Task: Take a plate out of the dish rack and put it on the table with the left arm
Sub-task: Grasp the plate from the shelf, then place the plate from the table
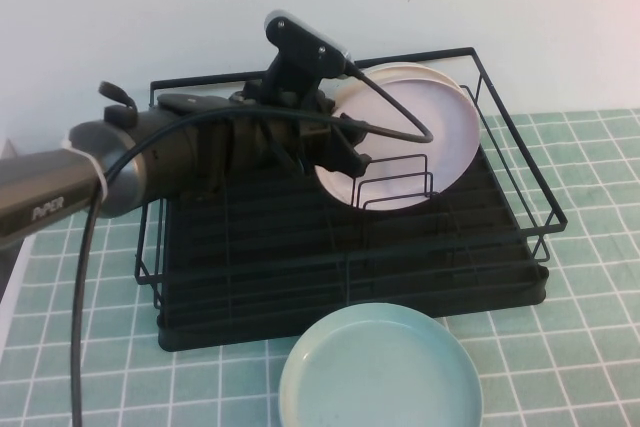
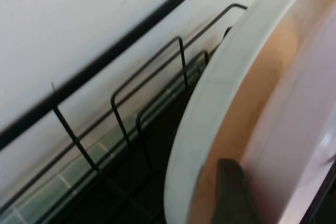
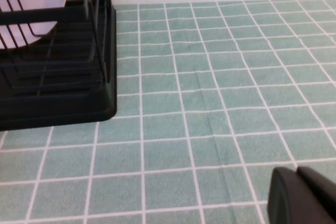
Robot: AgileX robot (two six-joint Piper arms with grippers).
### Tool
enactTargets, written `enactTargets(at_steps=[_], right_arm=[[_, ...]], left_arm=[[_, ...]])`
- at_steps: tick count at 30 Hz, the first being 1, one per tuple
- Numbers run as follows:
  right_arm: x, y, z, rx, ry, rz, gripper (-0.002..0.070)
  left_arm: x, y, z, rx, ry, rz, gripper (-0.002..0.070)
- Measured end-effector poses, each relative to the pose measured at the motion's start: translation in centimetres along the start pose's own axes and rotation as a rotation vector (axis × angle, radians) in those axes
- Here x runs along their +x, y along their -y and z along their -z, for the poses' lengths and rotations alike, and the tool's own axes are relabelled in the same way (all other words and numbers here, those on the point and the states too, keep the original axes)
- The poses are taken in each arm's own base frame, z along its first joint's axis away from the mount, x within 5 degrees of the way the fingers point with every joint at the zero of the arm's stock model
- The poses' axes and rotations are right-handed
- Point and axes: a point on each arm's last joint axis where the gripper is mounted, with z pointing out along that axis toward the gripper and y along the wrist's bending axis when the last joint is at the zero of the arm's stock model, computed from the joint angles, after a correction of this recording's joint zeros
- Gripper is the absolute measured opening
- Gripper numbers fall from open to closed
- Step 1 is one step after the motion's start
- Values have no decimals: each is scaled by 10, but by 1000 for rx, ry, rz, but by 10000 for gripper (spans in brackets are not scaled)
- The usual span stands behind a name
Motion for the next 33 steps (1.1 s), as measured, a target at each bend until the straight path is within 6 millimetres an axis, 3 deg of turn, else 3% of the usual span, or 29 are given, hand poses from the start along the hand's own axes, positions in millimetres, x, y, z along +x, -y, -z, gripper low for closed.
enactTargets(at_steps=[2, 5, 8, 15, 23, 25, 29, 33], right_arm=[[0, 0, 0, 0, 0, 0, -3], [0, 0, 0, 0, 0, 0, -3], [0, 0, 0, 0, 0, 0, -3], [0, 0, 0, 0, 0, 0, -3], [0, 0, 0, 0, 0, 0, -3], [0, 0, 0, 0, 0, 0, -3], [0, 0, 0, 0, 0, 0, -3], [0, 0, 0, 0, 0, 0, -3]], left_arm=[[4, 0, -5, -1, -9, 15, 324], [5, -2, -6, -21, -15, 19, 131], [1, -5, -2, -54, -9, 9, 51], [-36, -6, 33, -87, 96, -8, 29], [-98, 12, 116, 16, 312, 25, 6], [-107, 20, 135, 73, 325, 17, 3], [-104, 37, 161, 217, 189, 67, 2], [-75, 44, 166, 266, -164, 165, 2]])
